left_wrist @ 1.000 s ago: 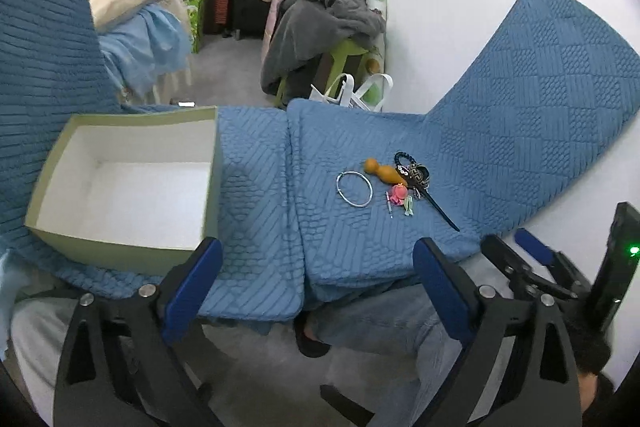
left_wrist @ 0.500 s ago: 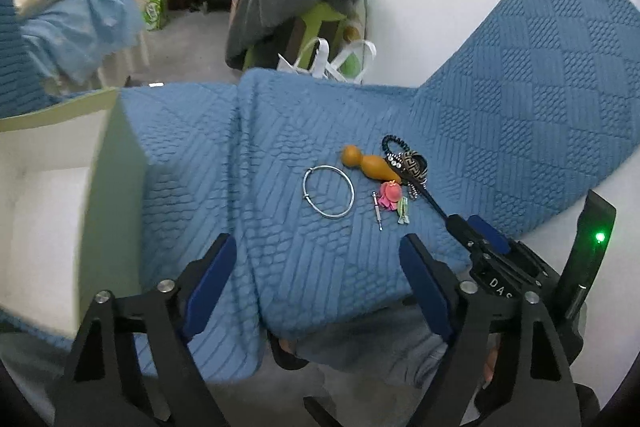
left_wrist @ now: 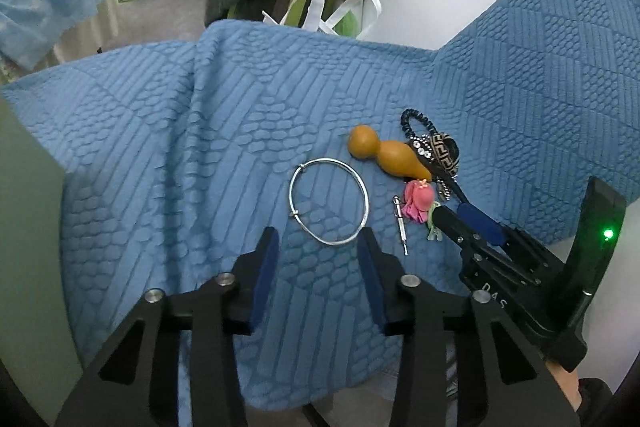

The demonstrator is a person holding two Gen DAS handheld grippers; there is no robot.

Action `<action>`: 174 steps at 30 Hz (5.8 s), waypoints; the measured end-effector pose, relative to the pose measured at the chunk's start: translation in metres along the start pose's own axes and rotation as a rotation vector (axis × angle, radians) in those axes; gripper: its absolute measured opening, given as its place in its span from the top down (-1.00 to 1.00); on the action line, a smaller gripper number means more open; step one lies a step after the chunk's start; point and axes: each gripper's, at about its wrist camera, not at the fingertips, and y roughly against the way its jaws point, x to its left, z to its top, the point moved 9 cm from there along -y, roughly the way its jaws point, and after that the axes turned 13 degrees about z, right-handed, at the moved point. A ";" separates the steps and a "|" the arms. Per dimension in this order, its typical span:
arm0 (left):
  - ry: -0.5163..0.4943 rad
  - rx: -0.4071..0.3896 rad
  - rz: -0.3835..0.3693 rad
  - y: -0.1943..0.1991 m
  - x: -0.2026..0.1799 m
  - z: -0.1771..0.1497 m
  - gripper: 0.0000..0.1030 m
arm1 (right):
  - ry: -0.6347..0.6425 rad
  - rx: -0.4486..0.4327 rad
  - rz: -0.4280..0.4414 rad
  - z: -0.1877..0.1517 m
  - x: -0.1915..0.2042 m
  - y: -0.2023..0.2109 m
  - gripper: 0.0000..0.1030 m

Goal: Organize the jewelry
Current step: 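Reach the left tool to the silver bangle while the right tool reaches the green clip, then close the left tool on the bangle while the right tool grips the green clip, then carry the bangle and green clip into the green box and release both, then lift both tools out of the box and back toward the jewelry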

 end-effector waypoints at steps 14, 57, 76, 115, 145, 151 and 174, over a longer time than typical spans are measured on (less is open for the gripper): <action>-0.078 -0.002 0.044 -0.031 -0.001 0.008 0.46 | 0.021 0.026 0.087 0.007 0.016 -0.006 0.56; -0.108 -0.047 0.174 -0.030 0.014 0.008 0.98 | 0.042 0.041 0.021 0.008 0.030 0.009 0.65; 0.018 -0.109 0.126 0.050 0.071 -0.017 0.98 | 0.050 0.035 0.143 0.018 0.136 0.026 0.65; 0.155 -0.197 0.249 0.168 0.248 -0.017 0.97 | 0.342 0.134 0.297 0.024 0.368 0.000 0.65; 0.230 -0.194 0.192 0.184 0.263 -0.037 0.41 | 0.363 0.139 0.302 0.028 0.371 0.025 0.33; 0.213 -0.288 0.197 0.232 0.241 -0.020 0.41 | 0.373 0.003 0.308 0.063 0.368 0.089 0.33; 0.185 -0.507 0.150 0.339 0.157 0.009 0.08 | 0.383 -0.215 0.290 0.112 0.323 0.219 0.33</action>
